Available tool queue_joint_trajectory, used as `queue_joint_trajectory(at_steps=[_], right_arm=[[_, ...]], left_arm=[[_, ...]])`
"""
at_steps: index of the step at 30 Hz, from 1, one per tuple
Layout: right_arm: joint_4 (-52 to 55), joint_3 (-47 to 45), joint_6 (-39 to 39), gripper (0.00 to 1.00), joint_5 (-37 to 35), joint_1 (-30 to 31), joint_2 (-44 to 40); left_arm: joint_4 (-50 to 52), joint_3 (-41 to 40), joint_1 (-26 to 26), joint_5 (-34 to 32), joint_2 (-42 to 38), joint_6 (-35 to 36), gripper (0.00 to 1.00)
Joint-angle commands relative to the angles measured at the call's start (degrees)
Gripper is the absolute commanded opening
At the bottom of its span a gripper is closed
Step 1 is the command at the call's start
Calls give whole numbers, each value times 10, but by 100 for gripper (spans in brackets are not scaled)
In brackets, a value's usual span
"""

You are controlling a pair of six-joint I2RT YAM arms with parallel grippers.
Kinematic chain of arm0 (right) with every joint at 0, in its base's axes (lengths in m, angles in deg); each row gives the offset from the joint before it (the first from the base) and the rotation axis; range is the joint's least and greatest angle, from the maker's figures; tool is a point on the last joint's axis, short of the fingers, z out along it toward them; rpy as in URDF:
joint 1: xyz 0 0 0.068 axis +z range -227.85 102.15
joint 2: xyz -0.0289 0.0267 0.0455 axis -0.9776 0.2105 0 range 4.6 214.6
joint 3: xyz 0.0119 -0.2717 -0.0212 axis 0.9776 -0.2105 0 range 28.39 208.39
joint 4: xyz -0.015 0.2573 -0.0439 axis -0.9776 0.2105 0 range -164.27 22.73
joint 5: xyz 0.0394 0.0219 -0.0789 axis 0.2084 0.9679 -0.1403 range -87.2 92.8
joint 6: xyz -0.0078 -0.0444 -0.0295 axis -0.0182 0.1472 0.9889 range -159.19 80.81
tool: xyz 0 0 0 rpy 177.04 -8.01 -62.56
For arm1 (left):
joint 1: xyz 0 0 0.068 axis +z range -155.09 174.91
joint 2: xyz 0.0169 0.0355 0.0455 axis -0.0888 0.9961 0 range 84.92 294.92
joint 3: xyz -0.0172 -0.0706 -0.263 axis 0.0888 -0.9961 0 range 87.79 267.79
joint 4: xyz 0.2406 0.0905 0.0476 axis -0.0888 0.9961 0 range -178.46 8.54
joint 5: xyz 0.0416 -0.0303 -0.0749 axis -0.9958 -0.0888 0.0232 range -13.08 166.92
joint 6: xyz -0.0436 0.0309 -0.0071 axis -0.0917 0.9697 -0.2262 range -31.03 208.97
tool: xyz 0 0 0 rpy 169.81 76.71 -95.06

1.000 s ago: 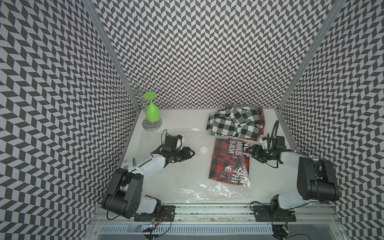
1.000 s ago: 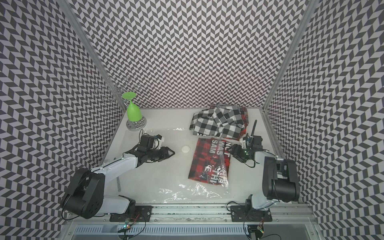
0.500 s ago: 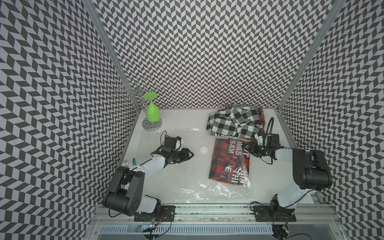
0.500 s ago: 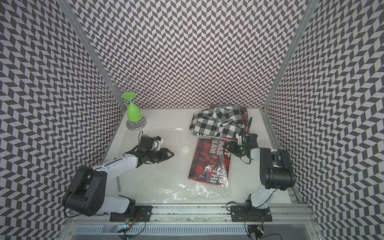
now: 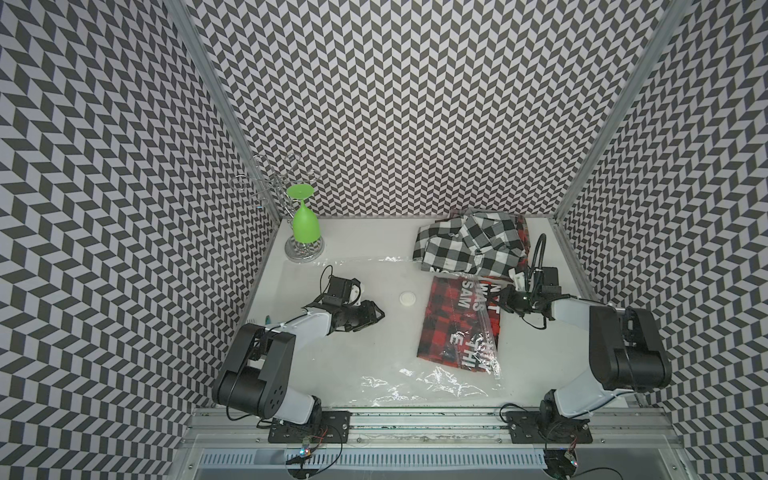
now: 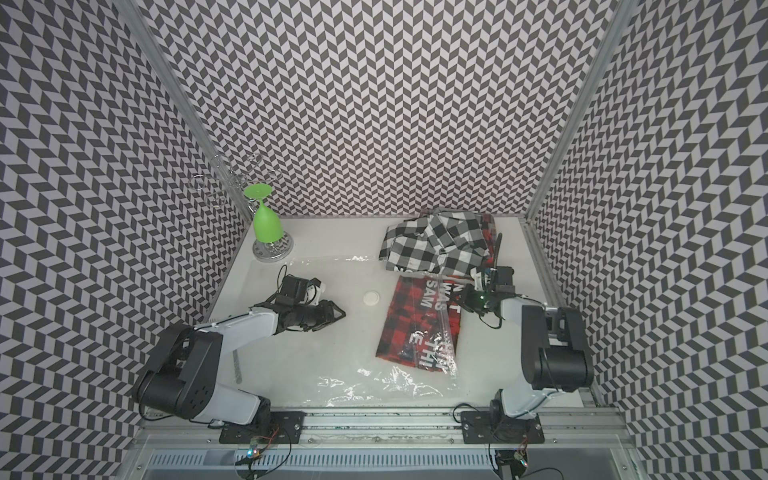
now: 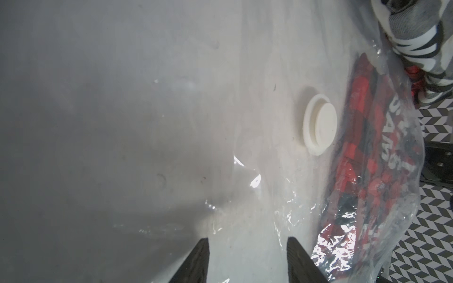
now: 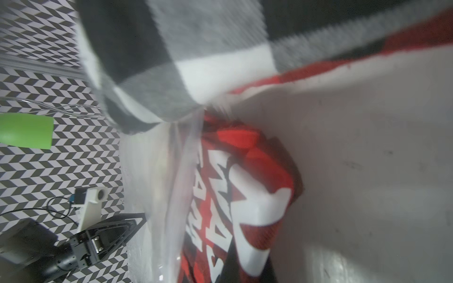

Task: Take the shirt out of the vacuum bag
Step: Take out the shirt from the vacuum bag, then place the shirt at the center of the board.

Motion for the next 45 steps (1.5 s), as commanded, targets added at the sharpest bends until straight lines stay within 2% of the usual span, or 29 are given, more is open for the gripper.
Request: queue_joint_trajectory(at_steps=[1, 6, 11, 18, 24, 29, 37, 45], right_arm=[[60, 35, 23, 0, -23, -9, -46], [140, 62, 31, 0, -34, -24, -75], [177, 93, 19, 0, -23, -41, -125], [242, 195, 3, 0, -32, -85, -171], [271, 312, 10, 0, -53, -117, -179], [310, 424, 30, 0, -64, -142, -135], [313, 575, 33, 0, -93, -172, -52], [358, 865, 54, 0, -122, -175, 130]], left_arm=[[11, 3, 6, -14, 17, 12, 53], [40, 5, 22, -42, 52, 19, 53], [45, -9, 39, -53, 78, 25, 52], [37, -11, 43, -43, 73, 29, 52], [25, -3, 41, -24, 37, 33, 52], [33, 5, 41, -7, 3, 35, 53], [37, 3, 33, 13, -43, 23, 53], [45, -6, 33, 22, -65, 24, 53]])
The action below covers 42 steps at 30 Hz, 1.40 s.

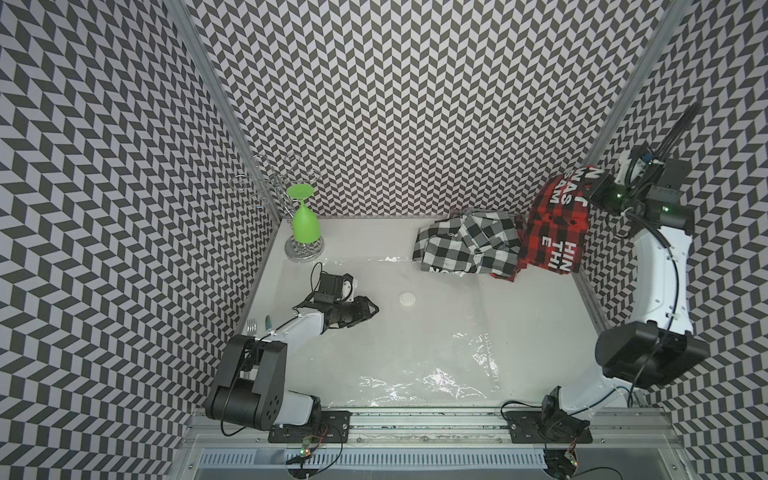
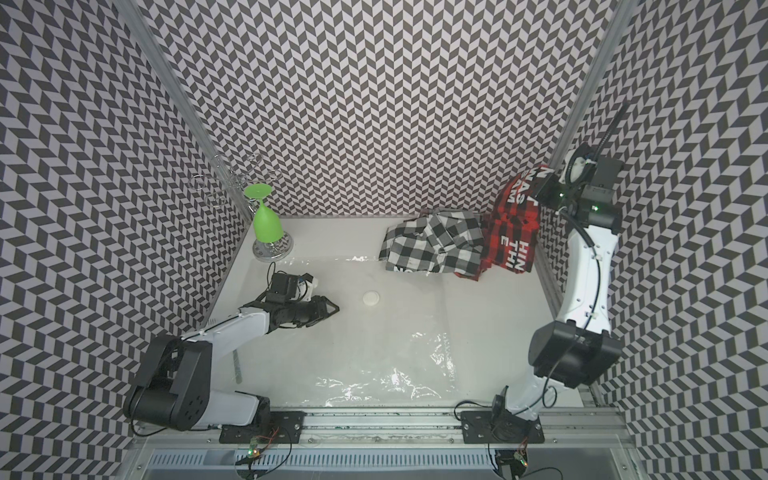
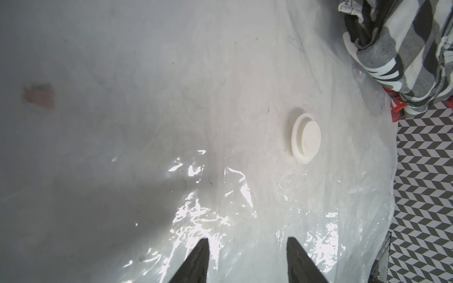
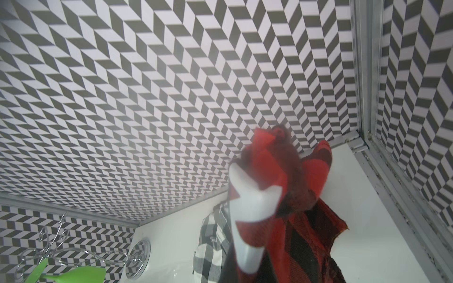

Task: Take the shirt out of the vacuum bag
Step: Place the shirt at the center of the board.

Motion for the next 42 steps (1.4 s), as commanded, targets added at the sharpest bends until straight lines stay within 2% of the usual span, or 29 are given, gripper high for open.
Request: queue_joint_trajectory(at_steps=[1, 3, 7, 12, 14, 17, 20, 26, 28, 29, 30, 31, 34, 37, 42], right_arm=[[-3, 116, 24, 0, -11, -2, 57], [13, 174, 34, 0, -6, 3, 99], [7, 185, 74, 0, -10, 68, 132], [13, 132, 160, 0, -110, 241, 168], [1, 85, 178, 0, -178, 317, 182], [-32, 24, 178, 0, -236, 392, 191], [-65, -30, 177, 0, -263, 426, 191], [-114, -150, 199, 1, -245, 431, 165], [-123, -180, 205, 7, -243, 431, 158], [-127, -190, 206, 17, -240, 430, 157], [-128, -198, 207, 34, -236, 429, 159], [-124, -201, 208, 47, -228, 427, 162], [-125, -211, 195, 65, -184, 412, 147], [-174, -247, 160, 81, -100, 383, 97], [-250, -301, 80, 86, 64, 299, 10]], left_arm=[[15, -15, -2, 9, -20, -2, 53], [15, -22, -2, 10, -29, -3, 53], [19, -35, -2, 10, -41, -5, 53], [15, -46, -2, 11, -53, -12, 53], [16, -47, -2, 8, -54, -12, 53], [16, -46, -1, 8, -54, -12, 53], [18, -46, -2, 8, -52, -12, 53], [17, -47, -2, 8, -49, -12, 54], [15, -48, -2, 8, -48, -12, 54], [14, -48, -2, 8, -47, -12, 54], [13, -48, -2, 8, -45, -12, 54], [14, -48, -2, 9, -43, -12, 54], [14, -47, -2, 11, -41, -12, 54], [15, -45, -2, 12, -43, -12, 54], [14, -24, -2, 19, -52, -15, 54]])
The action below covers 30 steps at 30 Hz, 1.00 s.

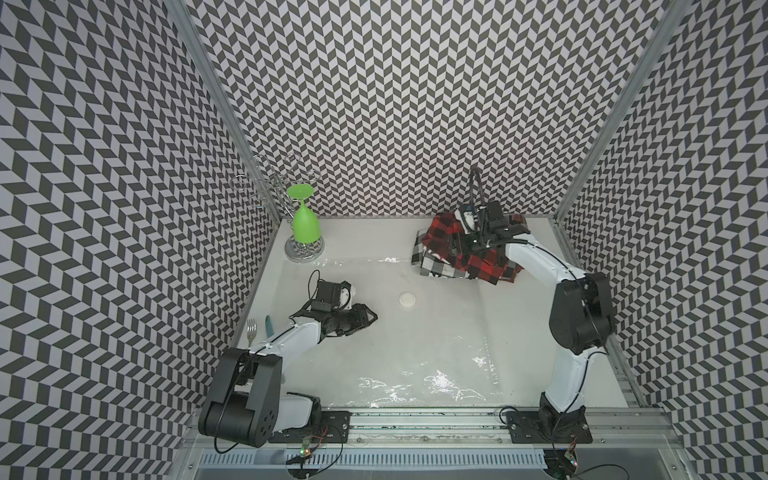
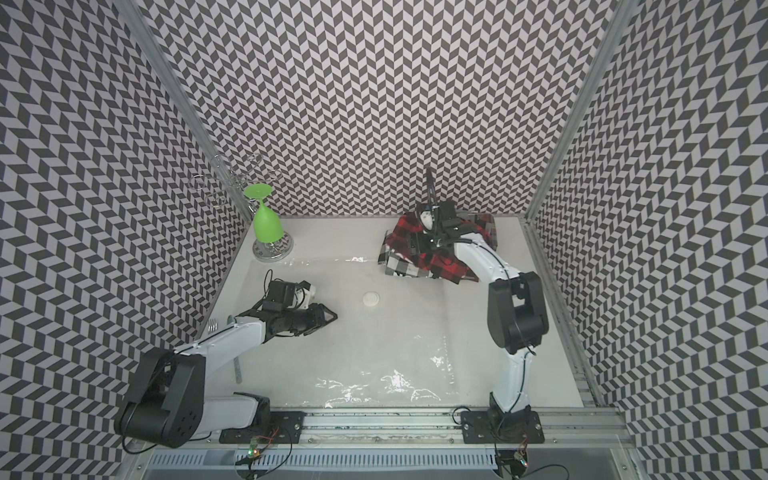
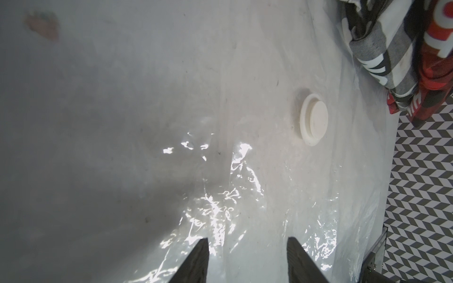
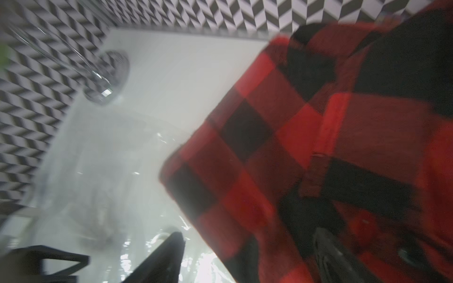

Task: Take the shirt out of the vacuum bag
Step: Place the shirt at the center of the board, then reset both arms

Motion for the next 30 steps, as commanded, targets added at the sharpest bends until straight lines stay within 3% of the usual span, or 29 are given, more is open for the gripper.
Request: queue_joint_trajectory(at_steps=[1, 4, 10, 16, 20, 24, 30], right_arm=[[-109, -34, -69, 86, 140, -68, -85], [-163, -94, -107, 87, 190, -119, -138], [-224, -212, -135, 90, 177, -217, -229], [-226, -307, -91, 95, 62, -286, -306], [-249, -393, -36, 95, -3, -288, -356], [-392, -535, -75, 100, -31, -283, -431], [-404, -574, -52, 100, -97, -215, -457]], left_arm=[[3, 25, -2, 14, -14, -3, 54], [-1, 55, -2, 19, -25, -8, 55], [-25, 129, -3, 34, -58, -3, 55], [-14, 243, 0, -14, -75, 44, 56], [-62, 274, 11, -65, -79, 64, 61], [-128, 268, 19, -141, -77, 68, 77], [-196, 234, 69, -208, -76, 117, 87]])
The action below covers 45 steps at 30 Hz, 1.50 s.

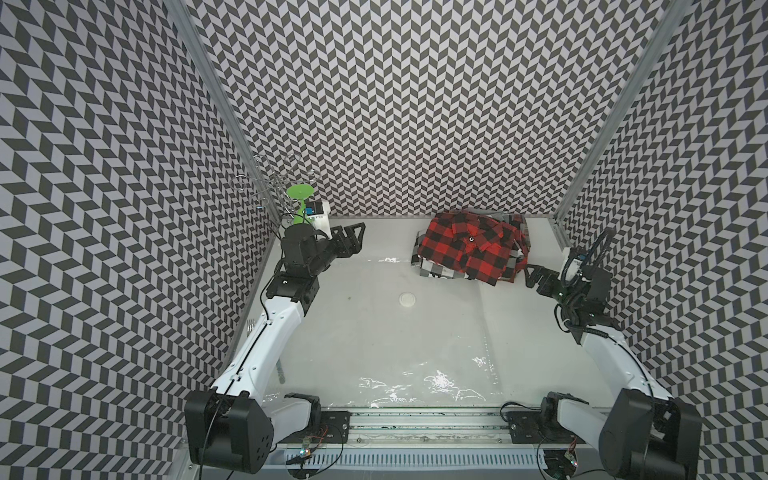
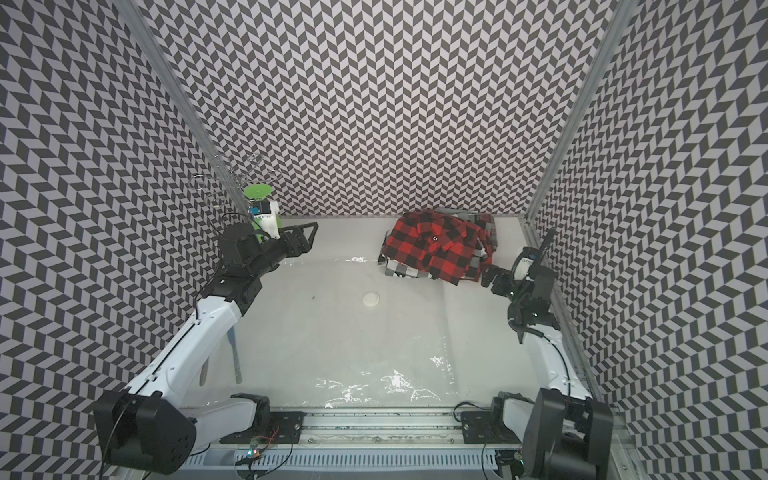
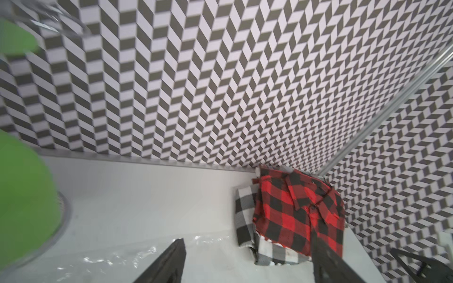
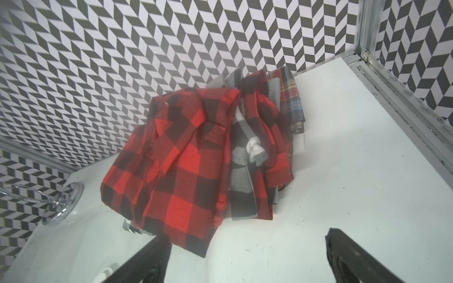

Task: Take the shirt out of the vacuum bag
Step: Reset both arms

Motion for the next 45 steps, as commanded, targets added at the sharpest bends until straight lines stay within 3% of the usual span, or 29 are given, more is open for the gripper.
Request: queue_joint_trajectory(at_steps=[1, 6, 14, 17, 20, 22, 26, 28, 29, 31, 33, 35, 37, 45], right_arm=[[-92, -11, 15, 100, -68, 36, -15], [-172, -67, 8, 100, -125, 47, 13], [-380, -153, 38, 100, -207, 57, 56], [-468, -183, 69, 100, -224, 63, 87], [-549, -208, 79, 100, -226, 77, 114], [-595, -230, 90, 100, -225, 94, 122], [-727, -260, 134, 100, -260, 151, 202], [-800, -251, 152, 100, -270, 164, 263], [-804, -248, 149, 100, -286, 165, 264], [-682, -219, 114, 100, -333, 164, 230], [-667, -195, 99, 100, -332, 149, 241], [-718, -209, 103, 100, -331, 150, 250], [-746, -227, 105, 100, -331, 150, 258], [-724, -222, 107, 100, -328, 150, 250]], left_arm=[[-80, -48, 35, -69, -11, 47, 90], [-198, -189, 111, -107, -49, 74, 99], [-545, -454, 123, -157, -42, 154, 99], [-571, -472, 118, -130, 4, 152, 99], [-720, -519, 107, -135, 67, 156, 99], [-732, -507, 101, -145, 96, 174, 99], [-889, -505, 88, -95, 229, 210, 99], [-747, -476, 87, -102, 179, 205, 99], [-750, -469, 86, -102, 191, 209, 99], [-789, -466, 88, -92, 215, 210, 99], [-684, -436, 91, -106, 192, 200, 99], [-746, -450, 86, -112, 210, 203, 99], [-703, -440, 86, -111, 196, 204, 99], [-722, -445, 83, -112, 201, 209, 99]])
